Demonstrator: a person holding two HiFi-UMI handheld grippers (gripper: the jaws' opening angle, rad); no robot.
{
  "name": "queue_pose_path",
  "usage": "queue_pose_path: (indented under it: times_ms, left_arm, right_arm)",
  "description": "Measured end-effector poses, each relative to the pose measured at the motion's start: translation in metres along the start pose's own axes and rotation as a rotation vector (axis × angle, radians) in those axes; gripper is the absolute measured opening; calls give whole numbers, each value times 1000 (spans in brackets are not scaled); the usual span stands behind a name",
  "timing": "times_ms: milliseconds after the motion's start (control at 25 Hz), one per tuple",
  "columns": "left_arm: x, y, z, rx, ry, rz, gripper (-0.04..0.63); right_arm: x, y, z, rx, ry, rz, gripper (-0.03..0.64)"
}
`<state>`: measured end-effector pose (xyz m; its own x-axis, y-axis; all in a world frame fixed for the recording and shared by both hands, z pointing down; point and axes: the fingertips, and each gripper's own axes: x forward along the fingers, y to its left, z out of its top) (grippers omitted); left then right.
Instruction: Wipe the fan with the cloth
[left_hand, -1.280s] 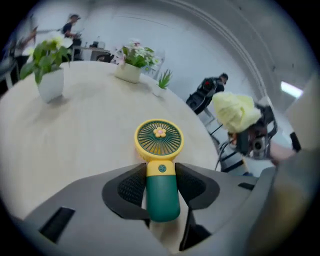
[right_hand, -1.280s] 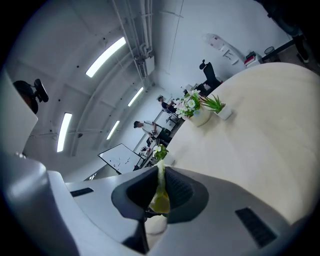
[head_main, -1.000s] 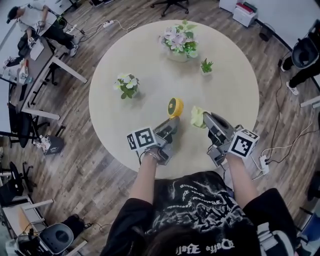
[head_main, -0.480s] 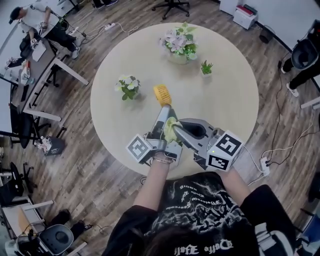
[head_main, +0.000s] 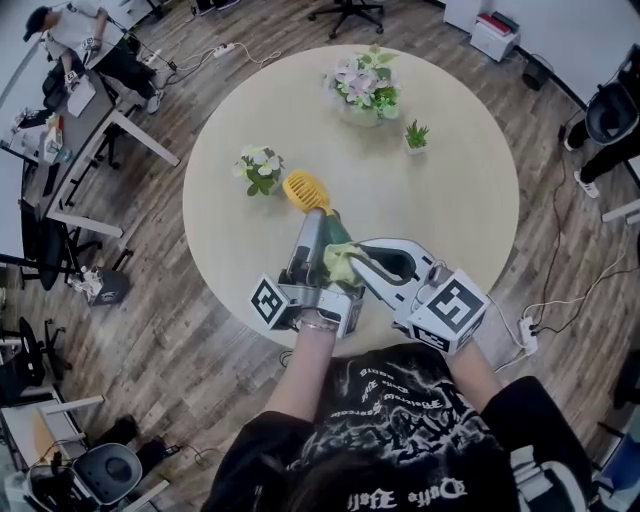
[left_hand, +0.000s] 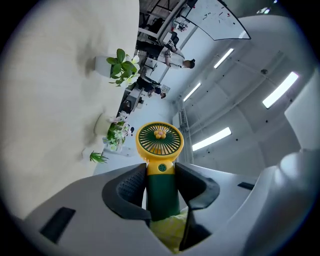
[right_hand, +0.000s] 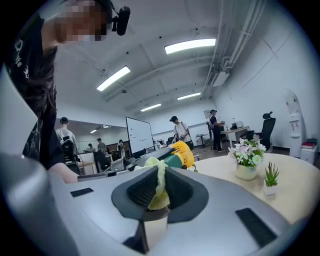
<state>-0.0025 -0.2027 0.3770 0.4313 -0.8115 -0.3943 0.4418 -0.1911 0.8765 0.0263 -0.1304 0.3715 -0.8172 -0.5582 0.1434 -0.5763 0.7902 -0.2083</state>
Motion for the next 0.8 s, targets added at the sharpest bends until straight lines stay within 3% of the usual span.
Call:
queue_pose_path:
  times_ms: [240, 400, 640, 800]
  left_arm:
    - [4, -14, -8, -90, 42, -85, 195]
    - [7, -23, -16, -153, 74, -149, 195]
    - [13, -34, -30, -181, 122, -203, 195]
    - [15, -39, -44, -161, 188, -185, 195]
  right_arm:
    - [-11, -2, 16, 31, -80, -5, 48]
    - [-23, -10, 30, 123, -189, -20, 48]
    - [-30, -27, 44, 238, -326, -58, 46]
    - [-34, -40, 61, 280, -406, -120, 44]
